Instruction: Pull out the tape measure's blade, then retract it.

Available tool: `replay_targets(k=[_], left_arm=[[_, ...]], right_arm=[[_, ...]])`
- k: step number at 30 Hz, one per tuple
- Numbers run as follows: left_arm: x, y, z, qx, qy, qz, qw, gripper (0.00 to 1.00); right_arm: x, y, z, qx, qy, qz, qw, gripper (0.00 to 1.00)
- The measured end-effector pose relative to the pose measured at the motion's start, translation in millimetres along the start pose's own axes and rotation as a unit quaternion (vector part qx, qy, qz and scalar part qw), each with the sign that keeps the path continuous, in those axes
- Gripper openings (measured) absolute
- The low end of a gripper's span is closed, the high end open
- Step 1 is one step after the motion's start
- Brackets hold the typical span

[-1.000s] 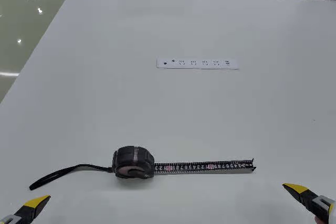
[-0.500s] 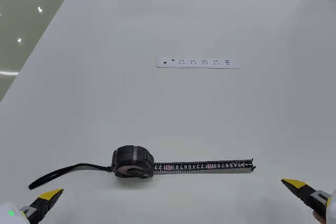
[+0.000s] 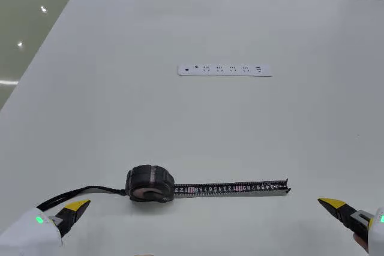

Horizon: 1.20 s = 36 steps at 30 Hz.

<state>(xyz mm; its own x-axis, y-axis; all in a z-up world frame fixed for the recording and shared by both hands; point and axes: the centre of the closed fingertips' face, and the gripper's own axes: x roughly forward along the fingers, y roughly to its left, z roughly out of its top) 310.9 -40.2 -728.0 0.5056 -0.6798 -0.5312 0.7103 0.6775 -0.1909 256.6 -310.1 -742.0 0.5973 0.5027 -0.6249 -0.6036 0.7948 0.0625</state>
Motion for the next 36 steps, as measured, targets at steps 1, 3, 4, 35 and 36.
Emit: replay_targets(k=[1, 3, 4, 35, 36], left_arm=[[1.8, -0.5, 0.8, 0.0, 0.0, 0.0, 1.0, 0.94], [6.4, -1.8, 1.5, 0.0, 0.001, -0.002, 1.0, 0.94], [8.0, -2.1, 1.7, 0.0, 0.002, -0.003, 1.0, 0.94], [54.5, -5.6, 9.9, -0.01, 0.003, -0.012, 0.9999, 0.9], [55.3, -6.3, 9.6, -0.01, 0.005, -0.013, 0.9999, 0.89]], right_arm=[[-0.2, -0.4, -0.4, -0.001, 0.001, 0.0, 1.0, 0.99], [0.0, -0.3, -0.4, 0.0, 0.0, 0.001, 1.0, 0.99], [0.1, -0.5, -0.5, 0.0, 0.0, 0.001, 1.0, 0.99], [0.8, -0.2, -3.7, 0.009, 0.0, 0.001, 1.0, 0.99], [1.1, -0.2, -3.5, 0.009, 0.0, 0.001, 1.0, 0.99]])
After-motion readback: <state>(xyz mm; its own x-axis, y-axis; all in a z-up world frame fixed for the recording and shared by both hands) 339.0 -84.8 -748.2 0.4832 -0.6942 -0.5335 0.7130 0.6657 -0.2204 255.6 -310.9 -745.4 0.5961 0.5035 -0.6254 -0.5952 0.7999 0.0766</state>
